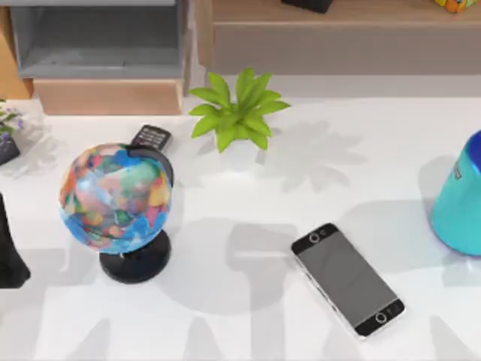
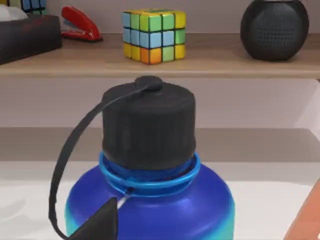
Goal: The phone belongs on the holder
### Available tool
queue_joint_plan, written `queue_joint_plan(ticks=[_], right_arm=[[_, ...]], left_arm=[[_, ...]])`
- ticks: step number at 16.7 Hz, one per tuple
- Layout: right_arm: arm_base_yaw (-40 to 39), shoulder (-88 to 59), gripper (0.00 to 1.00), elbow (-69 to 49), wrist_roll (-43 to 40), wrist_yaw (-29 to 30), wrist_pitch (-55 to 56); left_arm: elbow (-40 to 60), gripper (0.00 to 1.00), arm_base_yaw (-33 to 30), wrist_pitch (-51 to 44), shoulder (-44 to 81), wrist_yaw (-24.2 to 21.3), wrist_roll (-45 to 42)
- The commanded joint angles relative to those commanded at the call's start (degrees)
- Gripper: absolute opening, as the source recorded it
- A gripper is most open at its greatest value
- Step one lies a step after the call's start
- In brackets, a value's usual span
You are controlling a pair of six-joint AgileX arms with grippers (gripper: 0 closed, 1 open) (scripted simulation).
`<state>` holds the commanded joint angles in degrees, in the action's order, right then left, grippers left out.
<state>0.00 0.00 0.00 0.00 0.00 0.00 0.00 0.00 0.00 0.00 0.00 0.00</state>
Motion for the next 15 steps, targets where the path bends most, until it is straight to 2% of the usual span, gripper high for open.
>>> queue_joint_plan(ticks=[6, 10, 15], right_arm=[[-3.14, -4.41, 1.0, -5.59, 0.83, 0.04, -3.13], [-9.81, -15.67, 1.0, -17.85, 2.39, 0.21, -10.93], [-20.06, -37.3, 1.0, -37.19, 4.14, 0.37, -23.8]], left_arm=[[0.0, 1.0, 0.0, 0.0, 0.0, 0.0, 0.0], [0.0, 1.0, 0.0, 0.0, 0.0, 0.0, 0.0], [0.0, 1.0, 0.0, 0.0, 0.0, 0.0, 0.0]])
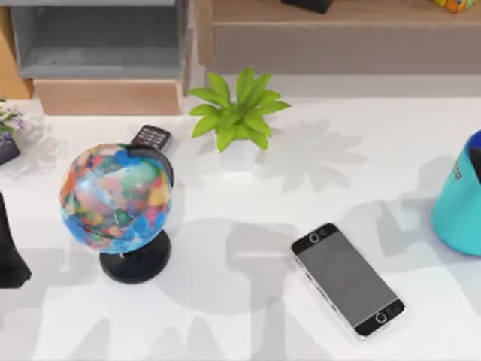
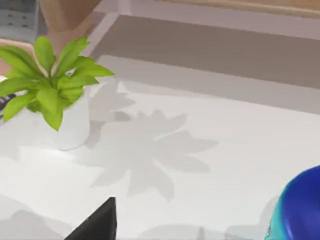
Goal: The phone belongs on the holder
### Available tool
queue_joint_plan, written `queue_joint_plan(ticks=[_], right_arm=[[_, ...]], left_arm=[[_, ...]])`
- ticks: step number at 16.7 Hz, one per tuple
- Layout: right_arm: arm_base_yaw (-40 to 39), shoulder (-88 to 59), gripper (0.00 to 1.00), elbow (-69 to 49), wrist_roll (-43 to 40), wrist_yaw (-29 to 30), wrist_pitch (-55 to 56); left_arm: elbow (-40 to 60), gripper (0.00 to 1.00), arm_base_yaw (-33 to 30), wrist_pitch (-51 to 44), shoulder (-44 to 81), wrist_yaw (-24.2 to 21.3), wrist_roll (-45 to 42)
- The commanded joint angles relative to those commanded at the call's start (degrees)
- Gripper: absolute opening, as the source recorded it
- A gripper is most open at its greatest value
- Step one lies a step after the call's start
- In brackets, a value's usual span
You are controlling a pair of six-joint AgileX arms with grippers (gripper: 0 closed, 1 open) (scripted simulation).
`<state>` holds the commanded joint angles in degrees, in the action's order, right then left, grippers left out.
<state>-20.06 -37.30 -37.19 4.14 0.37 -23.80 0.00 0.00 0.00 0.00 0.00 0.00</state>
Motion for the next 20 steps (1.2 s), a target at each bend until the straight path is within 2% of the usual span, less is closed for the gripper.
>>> queue_joint_plan(ticks=[6, 11, 15, 20], right_arm=[[-11.12, -33.32, 1.0, -21.66, 1.04, -0.11, -16.67], [-15.93, -57.7, 1.0, -33.52, 1.07, -0.36, -28.33], [-16.69, -67.82, 1.0, -37.81, 0.86, -0.36, -34.21], [-16.63, -69.24, 1.0, -38.34, 0.8, -0.33, -35.18]], left_arm=[[0.0, 1.0, 0.0, 0.0, 0.0, 0.0, 0.0], [0.0, 1.0, 0.0, 0.0, 0.0, 0.0, 0.0], [0.0, 1.0, 0.0, 0.0, 0.0, 0.0, 0.0], [0.0, 1.0, 0.0, 0.0, 0.0, 0.0, 0.0]])
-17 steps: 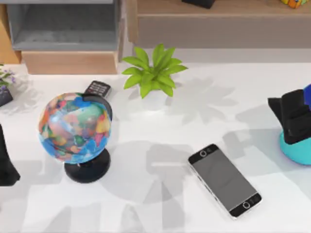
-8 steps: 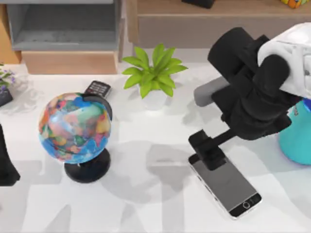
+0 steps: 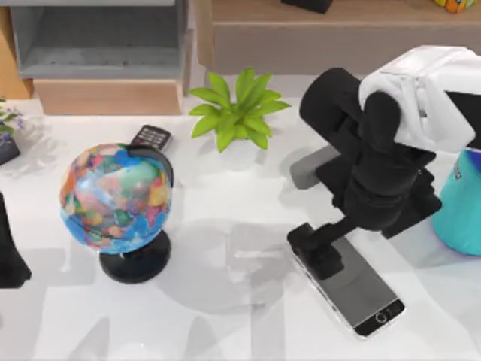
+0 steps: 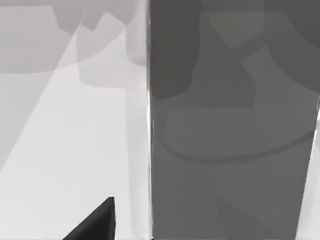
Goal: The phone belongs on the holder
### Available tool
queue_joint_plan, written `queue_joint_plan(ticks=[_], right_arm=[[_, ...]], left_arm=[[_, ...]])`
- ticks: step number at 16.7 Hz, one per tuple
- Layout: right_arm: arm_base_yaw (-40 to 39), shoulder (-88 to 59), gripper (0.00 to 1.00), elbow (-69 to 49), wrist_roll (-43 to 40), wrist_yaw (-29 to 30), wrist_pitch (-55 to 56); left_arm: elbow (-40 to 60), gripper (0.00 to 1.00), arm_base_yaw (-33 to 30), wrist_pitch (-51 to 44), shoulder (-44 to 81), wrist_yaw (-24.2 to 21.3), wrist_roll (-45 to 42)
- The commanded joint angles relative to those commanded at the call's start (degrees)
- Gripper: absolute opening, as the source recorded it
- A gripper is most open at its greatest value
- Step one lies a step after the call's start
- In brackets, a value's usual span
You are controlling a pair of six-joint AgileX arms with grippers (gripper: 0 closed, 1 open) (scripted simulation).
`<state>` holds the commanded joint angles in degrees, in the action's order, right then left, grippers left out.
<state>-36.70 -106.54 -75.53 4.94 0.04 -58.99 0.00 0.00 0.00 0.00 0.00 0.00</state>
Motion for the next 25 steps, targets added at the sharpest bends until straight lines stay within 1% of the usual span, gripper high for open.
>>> queue_joint_plan(ticks=[4, 10, 15, 25], right_arm=[[0.09, -1.03, 1.0, 1.7, -0.05, 0.0, 2.39], [-0.07, -6.85, 1.0, 8.66, 0.18, 0.04, 15.88], [-0.1, -7.61, 1.0, 9.51, 0.22, 0.04, 17.12], [-0.1, -7.61, 0.25, 9.51, 0.22, 0.04, 17.12]], left_arm=[[0.0, 1.0, 0.0, 0.0, 0.0, 0.0, 0.0], [0.0, 1.0, 0.0, 0.0, 0.0, 0.0, 0.0], [0.0, 1.0, 0.0, 0.0, 0.0, 0.0, 0.0], [0.0, 1.0, 0.0, 0.0, 0.0, 0.0, 0.0]])
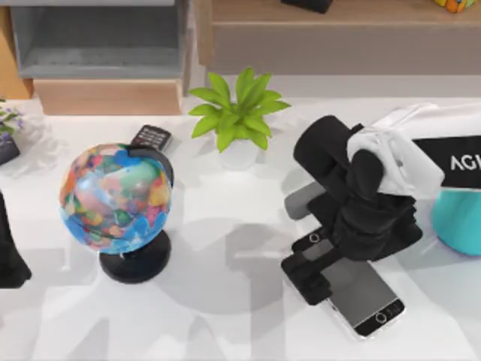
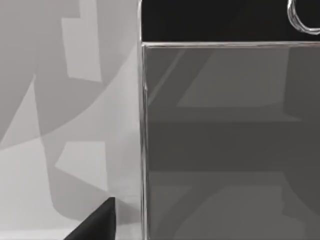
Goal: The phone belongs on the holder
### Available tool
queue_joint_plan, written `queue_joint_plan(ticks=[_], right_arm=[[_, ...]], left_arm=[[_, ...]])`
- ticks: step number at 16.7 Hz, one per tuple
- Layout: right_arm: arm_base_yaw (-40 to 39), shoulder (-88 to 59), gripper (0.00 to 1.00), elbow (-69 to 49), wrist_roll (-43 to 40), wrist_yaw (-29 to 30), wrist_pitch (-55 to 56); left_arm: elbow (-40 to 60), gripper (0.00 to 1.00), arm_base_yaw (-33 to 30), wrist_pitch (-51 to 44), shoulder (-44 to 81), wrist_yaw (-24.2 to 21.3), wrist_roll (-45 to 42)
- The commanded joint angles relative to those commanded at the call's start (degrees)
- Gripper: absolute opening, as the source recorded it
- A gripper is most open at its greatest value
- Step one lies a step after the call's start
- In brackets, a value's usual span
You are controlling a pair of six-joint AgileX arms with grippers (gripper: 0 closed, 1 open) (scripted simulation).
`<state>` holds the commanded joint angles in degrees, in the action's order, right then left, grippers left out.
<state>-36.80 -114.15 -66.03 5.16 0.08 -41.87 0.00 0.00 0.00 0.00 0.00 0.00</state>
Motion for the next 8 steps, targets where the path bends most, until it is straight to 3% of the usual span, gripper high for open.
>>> queue_joint_plan(ticks=[3, 8], right_arm=[[0.0, 0.0, 0.02, 0.0, 0.0, 0.0, 0.0], [0.0, 0.0, 0.0, 0.0, 0.0, 0.0, 0.0]], left_arm=[[0.0, 1.0, 0.0, 0.0, 0.0, 0.0, 0.0], [0.0, 1.0, 0.0, 0.0, 0.0, 0.0, 0.0]])
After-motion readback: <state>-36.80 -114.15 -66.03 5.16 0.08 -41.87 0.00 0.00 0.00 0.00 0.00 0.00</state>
